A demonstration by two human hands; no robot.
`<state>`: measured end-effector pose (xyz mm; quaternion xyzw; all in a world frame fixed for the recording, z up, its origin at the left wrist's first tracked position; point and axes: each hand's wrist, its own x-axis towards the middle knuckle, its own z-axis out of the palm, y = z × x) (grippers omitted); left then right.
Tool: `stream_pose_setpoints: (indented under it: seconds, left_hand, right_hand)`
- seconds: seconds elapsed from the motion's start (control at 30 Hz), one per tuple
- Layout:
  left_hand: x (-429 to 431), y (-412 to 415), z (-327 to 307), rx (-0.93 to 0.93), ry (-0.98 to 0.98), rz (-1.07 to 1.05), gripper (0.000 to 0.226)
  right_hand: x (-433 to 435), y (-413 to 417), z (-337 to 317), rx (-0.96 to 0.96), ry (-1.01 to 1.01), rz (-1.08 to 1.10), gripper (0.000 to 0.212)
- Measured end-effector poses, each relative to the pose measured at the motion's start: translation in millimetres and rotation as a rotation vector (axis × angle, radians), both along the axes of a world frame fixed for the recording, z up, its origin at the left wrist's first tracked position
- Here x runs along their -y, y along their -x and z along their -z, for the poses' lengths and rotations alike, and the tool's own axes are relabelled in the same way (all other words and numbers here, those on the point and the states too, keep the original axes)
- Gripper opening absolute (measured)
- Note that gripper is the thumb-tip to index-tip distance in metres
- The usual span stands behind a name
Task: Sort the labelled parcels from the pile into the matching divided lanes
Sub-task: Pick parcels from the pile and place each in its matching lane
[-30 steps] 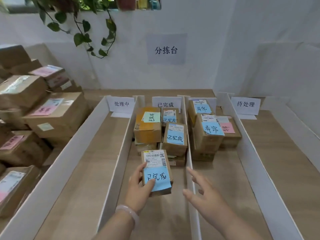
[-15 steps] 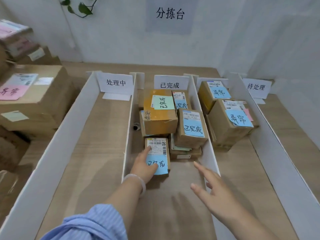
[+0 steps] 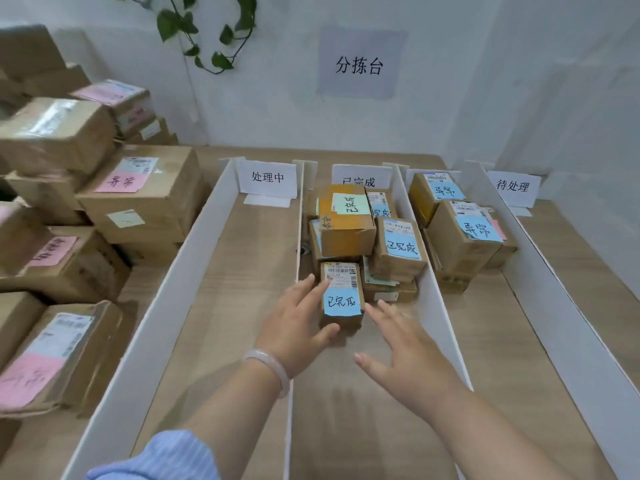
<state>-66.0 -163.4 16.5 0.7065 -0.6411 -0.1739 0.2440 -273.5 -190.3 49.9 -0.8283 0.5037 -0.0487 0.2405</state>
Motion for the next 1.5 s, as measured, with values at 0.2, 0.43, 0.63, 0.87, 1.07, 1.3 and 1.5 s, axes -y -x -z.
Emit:
stream_pose_setpoints:
  seconds: [0.2, 0.43, 0.63, 0.87, 1.07, 1.3, 1.5]
  left_hand:
    - [-124.6, -19.1, -25.4, 0.173, 0.088, -0.135, 0.075]
    - [-236.7, -61.5, -28.8, 0.151, 0.05, -0.293, 0.074]
    - [-279.1, -133.2, -35.8, 0.194, 0.023, -0.417, 0.079]
    - [-312.8, -252.8, -1.5, 0.125, -0.061, -0.412, 0.084]
    - [-306.0, -352.4, 6.4, 0.105, -0.096, -0.352, 0.074]
    - [-272.2, -396.1, 19.5, 0.065, -0.114, -0.255, 0.071]
    - [-265.2, -411.2, 29.9, -0.012, -0.074, -0.229, 0.074]
  right_hand:
    - [-82.7, -27.2, -8.1, 0.028, 0.066, -0.144, 0.078]
    - [-170.0, -71.6, -12.8, 0.067, -0.02, -0.236, 0.081]
    - [-202.7, -148.9, -25.9, 0.064, 0.016, -0.338, 0.078]
    - [-210.5, -291.4, -0.8, 0.166, -0.023, -0.32, 0.073]
    - [-216.3, -391.5, 38.0, 0.176, -0.183, -0.236, 0.072]
    - [-195.4, -441.5, 75.9, 0.133, -0.254, 0.016, 0.072]
    - [-181.5, -468.2, 113.1, 0.161, -0.408, 0.121, 0.065]
